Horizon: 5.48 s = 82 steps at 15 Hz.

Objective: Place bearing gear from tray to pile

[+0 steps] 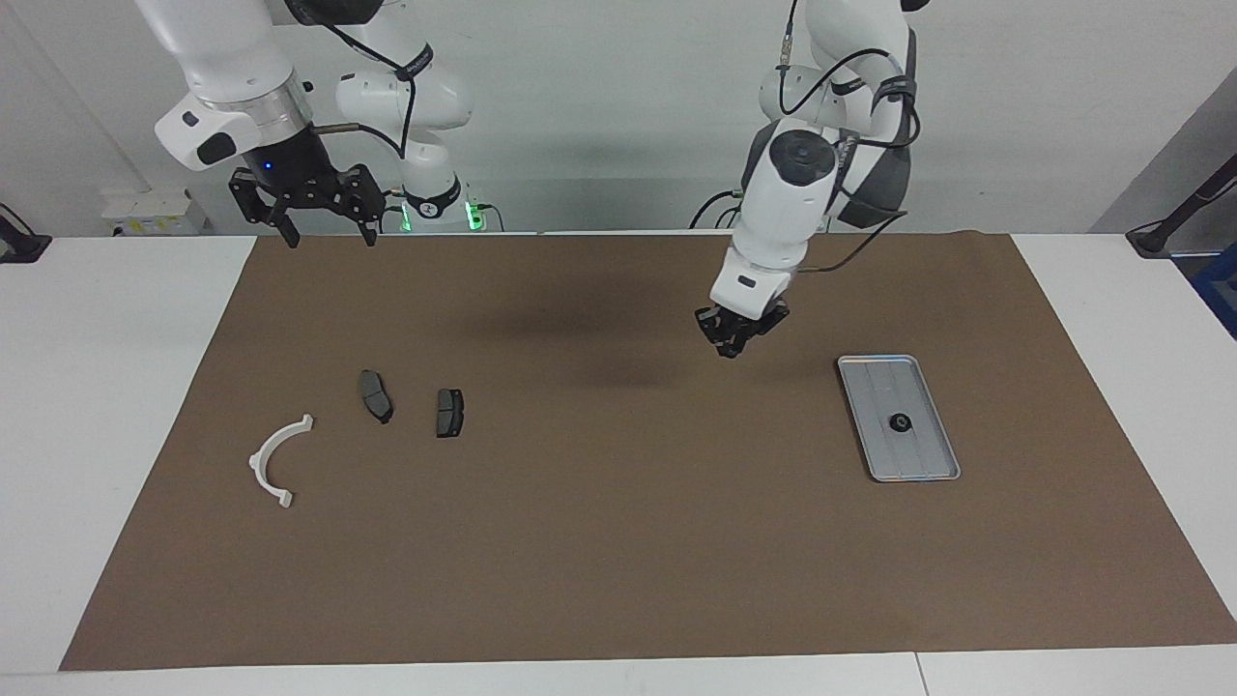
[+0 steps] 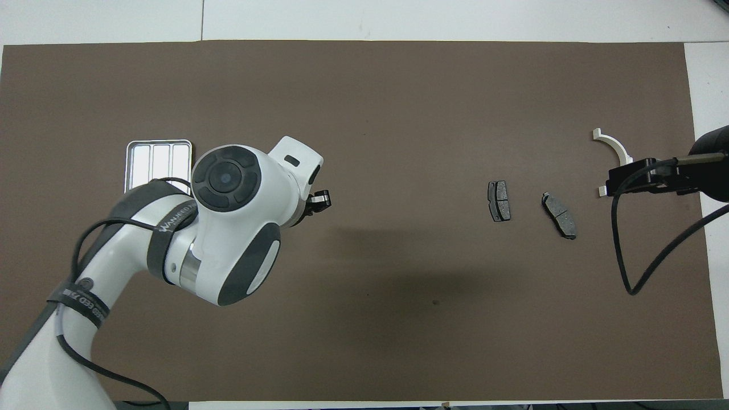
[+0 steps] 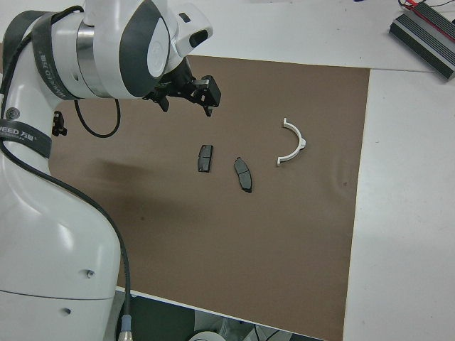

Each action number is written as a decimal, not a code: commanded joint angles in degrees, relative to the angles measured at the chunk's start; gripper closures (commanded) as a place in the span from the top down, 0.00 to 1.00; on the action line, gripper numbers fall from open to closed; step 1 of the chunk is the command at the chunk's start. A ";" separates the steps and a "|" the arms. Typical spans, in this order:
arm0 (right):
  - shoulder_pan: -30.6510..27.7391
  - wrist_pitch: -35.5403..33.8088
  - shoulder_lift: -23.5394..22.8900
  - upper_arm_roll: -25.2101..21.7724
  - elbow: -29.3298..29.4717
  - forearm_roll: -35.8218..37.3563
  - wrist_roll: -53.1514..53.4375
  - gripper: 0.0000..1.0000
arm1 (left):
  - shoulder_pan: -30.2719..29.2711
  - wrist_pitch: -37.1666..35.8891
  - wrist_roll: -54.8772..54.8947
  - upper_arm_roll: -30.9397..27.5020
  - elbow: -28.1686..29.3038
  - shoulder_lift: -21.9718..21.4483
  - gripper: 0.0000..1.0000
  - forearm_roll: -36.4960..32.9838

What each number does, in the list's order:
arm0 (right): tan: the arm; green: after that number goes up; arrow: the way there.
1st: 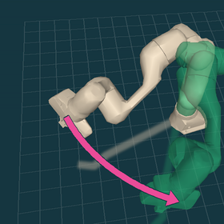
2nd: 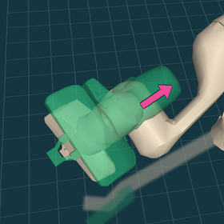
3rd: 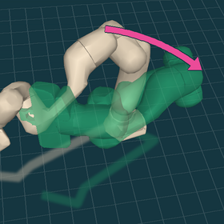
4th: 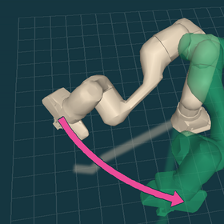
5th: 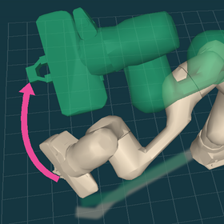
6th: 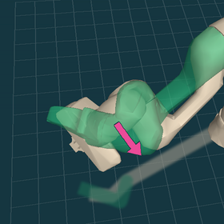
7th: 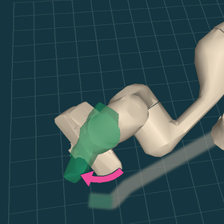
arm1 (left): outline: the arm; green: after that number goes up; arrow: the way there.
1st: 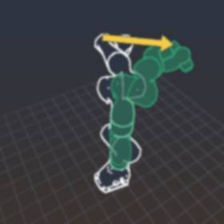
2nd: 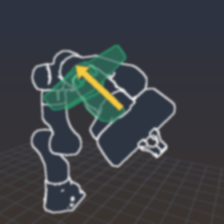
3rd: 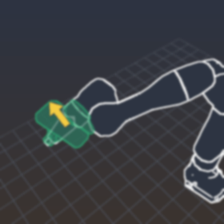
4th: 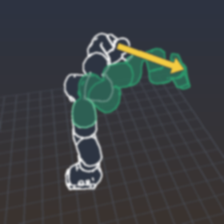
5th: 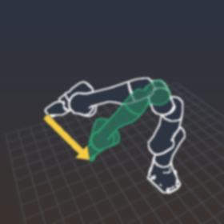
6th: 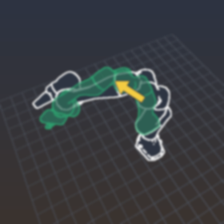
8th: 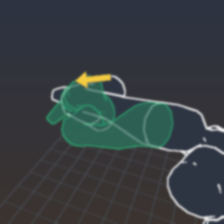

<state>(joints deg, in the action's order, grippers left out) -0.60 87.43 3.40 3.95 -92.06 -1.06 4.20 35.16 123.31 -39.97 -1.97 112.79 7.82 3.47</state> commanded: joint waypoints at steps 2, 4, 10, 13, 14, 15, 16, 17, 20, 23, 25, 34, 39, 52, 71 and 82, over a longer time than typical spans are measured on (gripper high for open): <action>-0.46 8.79 0.91 0.18 -8.30 -1.05 -0.68 1.00 | 2.81 6.14 -3.79 -1.28 4.19 1.39 0.00 -1.53; -0.11 13.27 0.30 0.18 -11.82 -0.87 -0.51 1.00 | 3.60 10.17 -8.44 -1.19 4.19 4.99 0.00 -5.04; 1.73 25.23 -7.77 0.36 -16.05 -0.69 1.42 1.00 | 4.31 14.41 -10.83 -1.19 4.28 8.44 0.00 -6.28; 3.84 30.24 -12.61 0.27 -16.05 -0.43 6.34 1.00 | 4.22 14.50 -10.74 -1.19 4.36 8.44 0.00 -6.46; 4.80 31.73 -13.84 0.27 -16.05 -0.43 7.74 1.00 | 4.22 14.59 -10.83 -1.19 4.63 8.52 0.00 -6.63; 5.34 33.32 -15.07 0.27 -16.05 -0.43 8.97 1.00 | 4.22 15.03 -10.83 -1.28 4.72 8.78 0.00 -6.64; 5.86 34.90 -16.30 0.27 -16.05 -0.43 9.86 1.00 | 4.22 15.73 -10.83 -1.28 4.72 9.31 0.00 -6.64; 6.65 36.22 -17.36 0.27 -16.05 -0.43 10.56 1.00 | 4.22 15.82 -10.83 -1.28 4.72 9.40 0.00 -6.64; 9.11 37.64 -18.60 0.27 -15.96 -0.43 14.08 1.00 | 4.31 15.82 -10.83 -1.28 4.80 9.40 0.00 -6.64; 10.08 37.90 -18.60 0.27 -15.96 -0.43 14.52 1.00 | 4.22 15.91 -10.22 -1.28 4.72 9.40 0.84 -6.64; 10.52 37.90 -18.60 0.27 -15.96 -0.34 16.44 1.00 | 3.96 15.04 -10.22 -1.28 4.37 9.40 1.00 -6.64; 19.65 37.99 -19.04 0.27 -15.61 1.94 31.03 1.00 | -14.64 -3.93 18.38 -2.16 -2.38 -0.88 1.00 -6.73; 27.12 39.13 -20.88 0.27 -14.47 1.94 46.57 1.00 | -28.28 -5.03 40.29 -2.25 -6.80 -0.09 0.99 -1.39; 41.11 32.71 -38.99 0.36 8.74 11.35 68.14 0.96 | -33.49 10.98 48.05 -2.25 -0.56 8.87 0.95 -0.04; 39.62 43.09 -42.33 0.44 5.48 11.52 71.73 0.88 | -31.82 15.56 47.44 -2.25 7.70 7.47 0.44 -0.04; 39.79 39.66 -42.24 0.97 5.31 9.50 70.78 0.80 | -32.17 -7.77 47.61 -1.98 -11.06 7.56 0.00 -0.04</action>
<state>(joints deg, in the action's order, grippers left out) 39.42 127.85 -38.69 4.12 -85.71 9.73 74.43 2.82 126.52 6.84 -3.35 109.92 16.22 2.64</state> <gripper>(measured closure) 0.185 0.652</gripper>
